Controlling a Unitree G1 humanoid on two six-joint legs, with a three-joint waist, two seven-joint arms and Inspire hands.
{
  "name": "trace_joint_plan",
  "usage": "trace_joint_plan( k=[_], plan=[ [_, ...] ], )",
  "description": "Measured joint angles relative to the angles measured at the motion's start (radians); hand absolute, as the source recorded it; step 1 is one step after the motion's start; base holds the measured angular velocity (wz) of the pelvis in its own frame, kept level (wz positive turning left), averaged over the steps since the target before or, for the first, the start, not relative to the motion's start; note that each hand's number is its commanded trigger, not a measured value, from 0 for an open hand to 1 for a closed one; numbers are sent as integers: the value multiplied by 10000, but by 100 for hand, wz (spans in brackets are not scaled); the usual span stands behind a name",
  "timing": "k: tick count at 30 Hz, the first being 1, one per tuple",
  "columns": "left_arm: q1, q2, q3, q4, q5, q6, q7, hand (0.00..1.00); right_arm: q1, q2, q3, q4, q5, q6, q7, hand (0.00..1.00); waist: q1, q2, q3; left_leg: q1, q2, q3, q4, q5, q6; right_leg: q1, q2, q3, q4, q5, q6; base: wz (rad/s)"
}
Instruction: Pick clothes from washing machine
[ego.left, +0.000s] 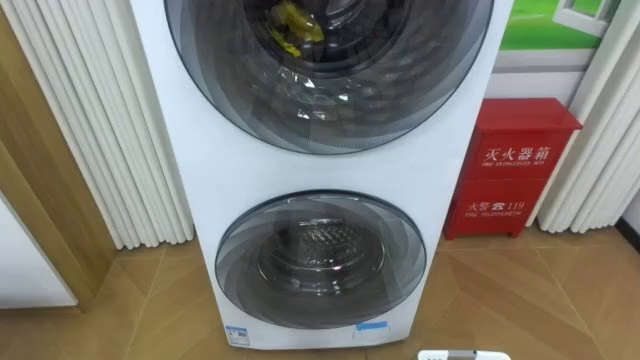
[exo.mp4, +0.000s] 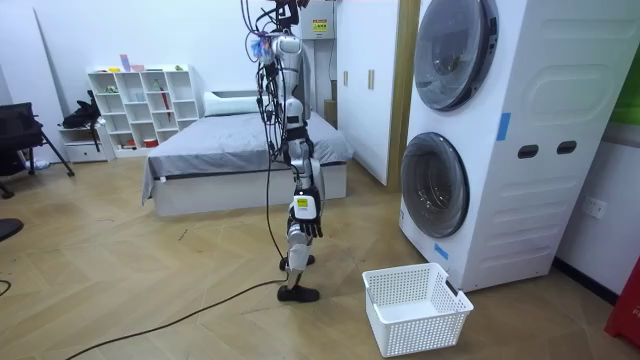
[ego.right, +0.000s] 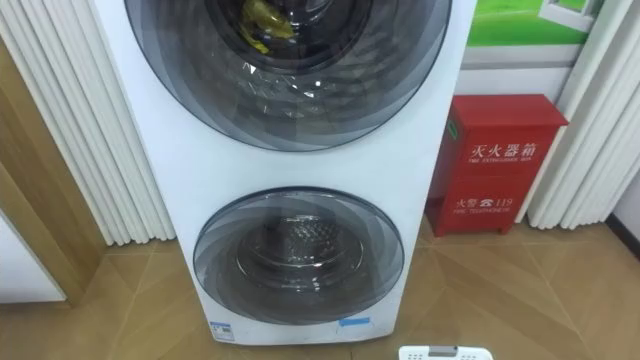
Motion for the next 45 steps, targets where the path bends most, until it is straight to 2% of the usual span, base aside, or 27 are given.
trace_joint_plan(
  k=[8,9,10,12,14,21,23,25,28,30,33,36,37,40,45],
  plan=[
    [-6,-15,-4,-37,97,-23,255,0,-34,1,23,9,34,1,111,0,-4,-64,-2,1,-3,-21,23,1,-1,-6,0,14,-32,-1,0,0],
    [-19,-11,-6,-37,97,-23,256,0,-44,0,27,8,41,1,141,0,-5,-77,2,2,-4,-19,37,2,-1,-3,0,14,-36,-1,0,0],
    [-28,-7,-6,-37,95,-26,256,0,-63,-2,30,8,41,1,197,0,-3,-147,46,-1,-4,-9,40,2,-1,-3,0,14,-36,-1,1,0],
    [-43,-6,-15,-35,85,-26,252,0,-108,-2,103,17,84,-1,207,0,-1,-108,26,-4,-8,-12,47,2,-1,2,-3,7,-46,-1,1,0],
    [-49,-4,-10,-20,84,-26,214,0,-124,0,82,25,129,-1,205,0,-1,-133,44,-1,-9,-5,47,2,-1,16,-3,-14,-45,-2,1,0],
    [-34,51,94,-16,85,-24,-254,0,-302,-14,-123,-310,-137,54,155,0,7,-177,24,3,-8,-18,35,3,0,51,-2,9,-13,-1,1,0],
    [-39,80,203,-46,93,-10,-489,0,-486,-66,-340,-972,-471,203,26,0,-4,-221,21,1,-12,-30,48,4,2,37,-11,13,3,-1,1,-2],
    [-106,128,398,6,157,-1,-735,0,-1141,-139,-1030,-1857,-671,197,-181,0,-35,-236,28,6,-15,-22,96,5,4,52,-16,13,45,-1,1,0],
    [-159,191,568,-28,519,-10,-952,0,-2203,-342,-1690,-2793,-749,2,-338,0,-22,-312,31,1,-17,-8,175,2,8,37,-18,-9,13,-1,1,2],
    [-157,236,577,-35,549,-2,-1005,0,-2889,-550,-1899,-3179,-829,16,-414,0,-19,-360,32,-32,-22,-12,193,2,7,24,-20,-8,-10,-1,1,2],
    [-150,404,597,-261,631,167,-1185,0,-3627,-1000,-2042,-4316,-798,27,-591,0,-19,-411,-6,-75,-33,-67,204,5,7,-20,-24,-50,-42,-5,-2,4],
    [-187,540,696,-322,1187,297,-1345,0,-4197,-1225,-2302,-5456,-909,47,-887,0,10,-542,-45,-216,-28,-64,221,9,8,-103,-16,-47,8,-6,-3,0],
    [-183,592,688,-321,1196,354,-1406,0,-4496,-1339,-2305,-5763,-1069,47,-999,0,10,-553,-35,-219,-28,-68,220,9,9,-137,-21,-54,61,-5,-3,0],
    [-292,600,693,-381,1194,639,-1410,0,-5110,-1532,-2305,-6484,-1341,107,-1422,0,32,-588,-60,-266,-28,-68,202,10,10,-335,-38,-77,155,-5,-3,-3],
    [-347,683,667,-423,1585,861,-1448,0,-6095,-1921,-2297,-6999,-1258,176,-1843,0,49,-648,-91,-327,-27,-127,201,12,12,-364,-38,-199,145,-5,-2,3]
  ],
)
